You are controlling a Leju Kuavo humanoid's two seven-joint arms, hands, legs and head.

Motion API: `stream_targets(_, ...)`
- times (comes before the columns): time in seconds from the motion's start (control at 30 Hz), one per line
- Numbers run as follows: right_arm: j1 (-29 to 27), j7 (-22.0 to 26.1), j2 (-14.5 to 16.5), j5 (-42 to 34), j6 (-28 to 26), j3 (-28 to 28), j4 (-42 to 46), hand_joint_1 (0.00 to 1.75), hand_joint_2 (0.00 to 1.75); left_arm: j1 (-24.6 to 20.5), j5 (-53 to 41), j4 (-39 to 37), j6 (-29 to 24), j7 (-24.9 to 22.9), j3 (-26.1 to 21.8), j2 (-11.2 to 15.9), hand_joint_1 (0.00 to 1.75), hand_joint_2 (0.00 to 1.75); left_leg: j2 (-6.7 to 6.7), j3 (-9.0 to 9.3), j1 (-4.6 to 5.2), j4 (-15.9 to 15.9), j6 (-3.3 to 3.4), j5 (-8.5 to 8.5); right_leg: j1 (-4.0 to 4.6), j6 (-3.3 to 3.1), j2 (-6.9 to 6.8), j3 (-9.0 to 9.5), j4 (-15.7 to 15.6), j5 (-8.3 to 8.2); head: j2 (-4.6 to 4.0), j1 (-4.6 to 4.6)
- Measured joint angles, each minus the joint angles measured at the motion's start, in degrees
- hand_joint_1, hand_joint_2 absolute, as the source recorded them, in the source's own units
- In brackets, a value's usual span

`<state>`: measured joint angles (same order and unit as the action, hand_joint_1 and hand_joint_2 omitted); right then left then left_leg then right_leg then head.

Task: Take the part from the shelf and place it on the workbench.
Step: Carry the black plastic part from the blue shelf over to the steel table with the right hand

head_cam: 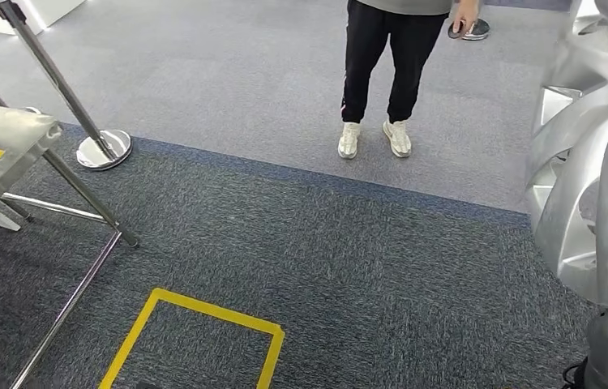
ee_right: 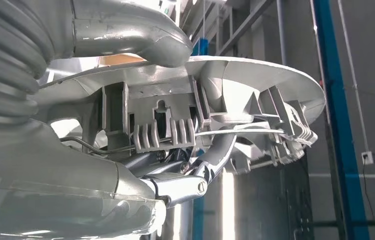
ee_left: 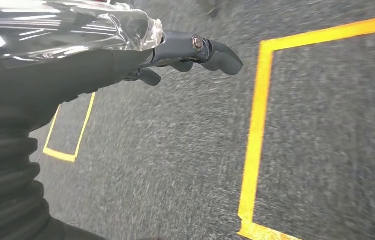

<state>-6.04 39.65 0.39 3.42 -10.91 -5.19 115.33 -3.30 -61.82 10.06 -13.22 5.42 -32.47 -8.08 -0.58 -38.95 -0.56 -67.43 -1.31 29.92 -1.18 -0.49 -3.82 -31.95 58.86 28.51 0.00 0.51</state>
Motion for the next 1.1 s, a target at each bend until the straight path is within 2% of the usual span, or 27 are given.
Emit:
stream_targets(0.07,-0.03,0.00,-0.02,-0.11,0.00,0.25,0.20,1.75,1.75,-0.14,-0.03,0.02,0.01,0.00,-0.01,0.06,0.00,1.75,-2.71,4.00,0.45,7.16,0.44,-2.20,0.31,0.54,-1.15,0.37,0.01,0.37,0.00,0.09)
stream_targets(0.1,-0.04,0.00,-0.04,-0.13,0.00,0.39,0.30,1.75,1.75,-0.21,-0.04,0.02,0.01,0.00,-0.01,0.07,0.00,1.75,-3.57,4.95,0.68,8.88,0.73,-2.45,0.46,0.84,-1.68,0.59,-0.03,0.56,0.00,0.05)
stream_targets(0.13,-0.03,0.01,-0.06,-0.14,0.00,0.52,0.38,1.75,1.75,-0.25,-0.05,0.02,0.02,0.01,-0.01,0.07,0.00,1.75,-3.71,5.17,0.91,9.40,1.01,-2.26,0.56,1.13,-2.19,0.84,-0.14,0.71,0.00,-0.02)
stream_targets(0.2,0.03,0.01,-0.09,-0.15,-0.01,0.70,0.54,1.75,1.75,-0.20,-0.07,0.02,0.02,0.01,-0.01,0.09,0.00,1.75,-2.26,5.48,0.79,9.68,1.63,-2.36,0.40,1.75,-2.95,1.55,-0.33,1.05,0.00,-0.17)
stream_targets(0.27,0.02,0.02,-0.13,-0.21,-0.02,0.91,0.74,1.75,1.75,-0.21,-0.08,0.04,0.01,0.02,-0.01,0.14,0.00,1.75,-0.85,6.11,0.38,10.07,2.25,-2.64,0.21,2.31,-0.97,1.13,1.64,2.50,0.00,-0.56)
stream_targets(0.33,-0.16,0.04,-0.26,-0.28,-0.04,1.21,0.87,1.75,1.75,-0.28,-0.10,0.04,0.01,0.07,-0.02,0.19,0.00,1.75,0.54,6.29,0.15,10.15,2.69,-2.81,0.15,2.59,2.14,-2.17,8.39,5.68,0.00,-1.35)
stream_targets(0.37,-0.32,0.05,-0.34,-0.30,-0.08,1.33,0.90,1.75,1.75,-0.29,-0.13,0.04,0.01,0.09,-0.03,0.21,0.00,1.75,1.34,6.25,0.14,10.13,2.81,-2.81,0.17,2.65,2.85,-4.44,12.50,7.12,0.01,-1.69)
stream_targets(0.4,-0.52,0.05,-0.41,-0.30,-0.17,1.43,0.91,1.75,1.75,-0.29,-0.17,0.04,0.02,0.10,-0.03,0.20,0.00,1.75,2.22,6.25,0.14,10.10,2.88,-2.80,0.17,2.66,3.19,-6.31,15.52,7.75,0.01,-1.94)
stream_targets(0.43,-0.77,0.04,-0.45,-0.30,-0.31,1.54,0.95,1.75,1.75,-0.28,-0.23,0.04,0.02,0.11,-0.03,0.19,0.00,1.75,3.17,6.29,0.12,10.09,2.88,-2.77,0.16,2.59,3.34,-7.27,16.52,7.22,0.01,-2.11)
stream_targets(0.47,-1.03,0.03,-0.45,-0.27,-0.49,1.66,1.03,1.75,1.75,-0.27,-0.32,0.04,0.03,0.11,-0.03,0.19,0.00,1.75,4.13,6.37,0.09,10.07,2.84,-2.72,0.13,2.45,3.53,-7.09,14.98,5.51,0.01,-2.29)
stream_targets(0.5,-1.27,0.02,-0.45,-0.23,-0.67,1.79,1.19,1.75,1.75,-0.27,-0.40,0.04,0.05,0.10,-0.03,0.19,0.00,1.75,5.08,6.47,0.04,10.02,2.74,-2.65,0.06,2.28,4.06,-5.99,11.51,3.10,0.00,-2.48)
stream_targets(0.53,-1.46,0.01,-0.44,-0.19,-0.79,1.94,1.41,1.75,1.75,-0.27,-0.46,0.04,0.07,0.10,-0.04,0.19,0.00,1.75,5.98,6.47,0.02,9.94,2.56,-2.54,-0.08,2.09,5.48,-4.51,7.36,0.83,0.00,-2.69)
stream_targets(0.57,-1.60,0.02,-0.44,-0.16,-0.86,2.10,1.66,1.75,1.75,-0.30,-0.51,0.04,0.10,0.09,-0.04,0.19,0.00,1.75,6.81,6.37,0.07,9.75,2.32,-2.39,-0.29,2.00,6.93,-3.20,3.68,-0.73,0.00,-2.81)
stream_targets(0.6,-1.71,0.03,-0.43,-0.14,-0.88,2.23,1.89,1.75,1.75,-0.31,-0.52,0.04,0.14,0.07,-0.05,0.19,0.00,1.75,7.51,6.15,0.03,9.62,2.02,-2.30,-0.38,1.93,8.12,-2.32,1.36,-1.49,0.00,-2.83)
stream_targets(0.63,-1.74,0.04,-0.43,-0.16,-0.88,2.33,2.09,1.75,1.75,-0.27,-0.51,0.04,0.16,0.03,-0.06,0.20,0.00,1.75,8.15,5.89,-0.06,9.56,1.63,-2.27,-0.38,1.81,8.84,-1.92,0.36,-1.54,0.00,-2.77)
stream_targets(0.7,-1.76,0.06,-0.36,-0.22,-0.80,2.39,2.33,1.75,1.75,-0.07,-0.39,0.04,0.19,-0.14,-0.12,0.24,0.00,1.75,9.21,5.44,-0.40,9.72,0.86,-2.31,-0.29,1.38,7.85,-1.59,0.08,-1.47,0.00,-2.55)
stream_targets(0.73,-1.70,0.06,-0.27,-0.26,-0.72,2.39,2.40,1.75,1.75,0.04,-0.25,0.03,0.19,-0.23,-0.15,0.22,0.00,1.75,8.66,5.18,-0.36,9.40,0.54,-2.05,-0.33,1.04,7.15,-1.38,-0.12,-1.51,0.00,-2.39)
stream_targets(0.77,-1.67,0.06,-0.16,-0.28,-0.62,2.41,2.45,1.75,1.75,0.07,-0.09,0.03,0.19,-0.31,-0.19,0.20,0.00,1.75,7.34,4.55,-0.26,8.28,0.31,-1.32,-0.40,0.69,6.37,-1.16,-0.34,-1.55,0.00,-2.08)
stream_targets(0.83,-1.60,0.06,0.04,-0.30,-0.48,2.45,2.51,1.75,1.75,-0.05,0.21,0.03,0.18,-0.39,-0.26,0.21,0.00,1.75,3.41,1.57,-0.04,2.42,0.04,1.73,-0.31,0.18,4.69,-0.90,-0.55,-1.47,0.00,-1.37)
stream_targets(0.87,-1.57,0.07,0.12,-0.28,-0.43,2.47,2.51,1.75,1.75,-0.11,0.29,0.03,0.17,-0.43,-0.30,0.24,0.00,1.75,2.16,-0.51,-0.05,-1.53,-0.06,3.38,-0.23,0.04,3.81,-0.88,-0.54,-1.39,0.00,-1.06)
stream_targets(0.9,-1.55,0.07,0.19,-0.25,-0.40,2.48,2.50,1.75,1.75,-0.12,0.35,0.04,0.17,-0.47,-0.34,0.25,0.00,1.75,1.50,-2.22,-0.07,-4.73,-0.12,4.41,-0.17,-0.01,2.93,-0.87,-0.54,-1.32,0.00,-0.91)
stream_targets(0.93,-1.51,0.07,0.24,-0.22,-0.38,2.48,2.49,1.75,1.75,-0.09,0.37,0.04,0.18,-0.50,-0.37,0.24,0.00,1.75,1.21,-2.97,-0.08,-6.03,-0.14,4.39,-0.14,0.00,2.10,-0.84,-0.53,-1.23,0.00,-0.80)
stream_targets(0.97,-1.49,0.06,0.29,-0.21,-0.37,2.48,2.48,1.75,1.75,-0.06,0.38,0.04,0.19,-0.54,-0.43,0.22,0.00,1.75,0.95,-2.35,-0.07,-4.79,-0.11,3.22,-0.14,0.06,1.29,-0.76,-0.53,-1.13,0.00,-0.68)
stream_targets(1.0,-1.48,0.05,0.34,-0.18,-0.36,2.48,2.48,1.75,1.75,-0.05,0.38,0.04,0.19,-0.56,-0.50,0.23,0.00,1.75,0.47,-0.55,-0.03,-1.44,-0.01,1.37,-0.14,0.17,0.57,-0.60,-0.53,-1.01,0.00,-0.59)
stream_targets(1.07,-1.47,0.03,0.39,-0.04,-0.33,2.48,2.48,1.75,1.75,-0.12,0.37,0.04,0.28,-0.60,-0.65,0.27,0.00,1.75,-2.19,3.96,0.32,6.57,0.49,-1.67,0.04,0.59,-0.68,-0.16,-0.52,-0.69,0.00,-0.45)
stream_targets(1.1,-1.45,0.03,0.41,0.07,-0.33,2.48,2.49,1.75,1.75,-0.19,0.36,0.04,0.38,-0.60,-0.72,0.27,0.00,1.75,-3.20,5.25,0.57,8.87,0.81,-2.22,0.14,0.88,-1.21,0.04,-0.51,-0.51,0.00,-0.46)
